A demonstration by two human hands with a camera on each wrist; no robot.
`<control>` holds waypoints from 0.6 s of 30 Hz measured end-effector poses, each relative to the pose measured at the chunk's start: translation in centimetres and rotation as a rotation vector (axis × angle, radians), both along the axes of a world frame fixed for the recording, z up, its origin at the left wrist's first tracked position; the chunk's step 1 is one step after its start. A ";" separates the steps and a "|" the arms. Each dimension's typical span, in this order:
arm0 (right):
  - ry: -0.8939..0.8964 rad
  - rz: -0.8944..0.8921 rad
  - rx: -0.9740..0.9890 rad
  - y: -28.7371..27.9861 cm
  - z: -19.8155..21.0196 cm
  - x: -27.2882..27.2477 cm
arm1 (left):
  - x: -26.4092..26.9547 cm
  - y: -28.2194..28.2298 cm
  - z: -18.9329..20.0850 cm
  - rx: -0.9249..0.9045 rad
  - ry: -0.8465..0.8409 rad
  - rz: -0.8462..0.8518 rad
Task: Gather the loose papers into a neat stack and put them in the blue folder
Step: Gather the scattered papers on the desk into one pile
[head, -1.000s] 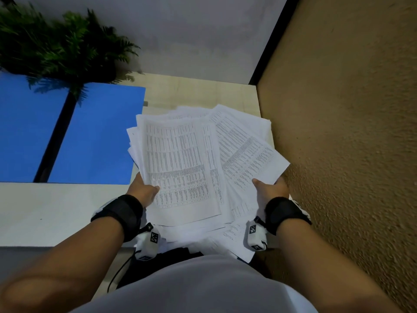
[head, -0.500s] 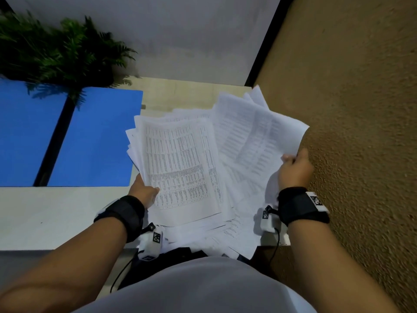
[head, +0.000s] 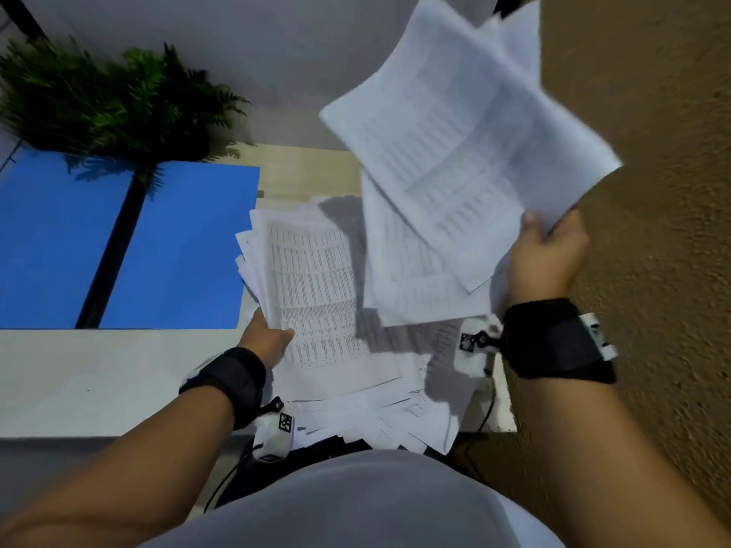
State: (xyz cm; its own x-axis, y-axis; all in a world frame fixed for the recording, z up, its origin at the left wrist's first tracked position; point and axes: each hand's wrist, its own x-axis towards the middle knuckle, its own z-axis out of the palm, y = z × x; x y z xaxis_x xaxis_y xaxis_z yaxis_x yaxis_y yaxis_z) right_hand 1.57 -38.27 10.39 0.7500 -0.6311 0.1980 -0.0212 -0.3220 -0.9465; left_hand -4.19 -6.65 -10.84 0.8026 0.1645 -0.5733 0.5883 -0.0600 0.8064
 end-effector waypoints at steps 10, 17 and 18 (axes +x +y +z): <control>0.510 0.453 0.197 5.8 -13.0 -4.5 | -0.8 -0.3 1.0 -0.012 -0.069 -0.045; 0.510 0.253 0.000 3.9 -13.0 -3.3 | -0.9 -0.7 0.9 0.068 -0.043 0.071; 0.612 0.334 -0.019 3.4 -12.8 -3.4 | -0.9 -0.7 0.9 0.059 -0.036 0.078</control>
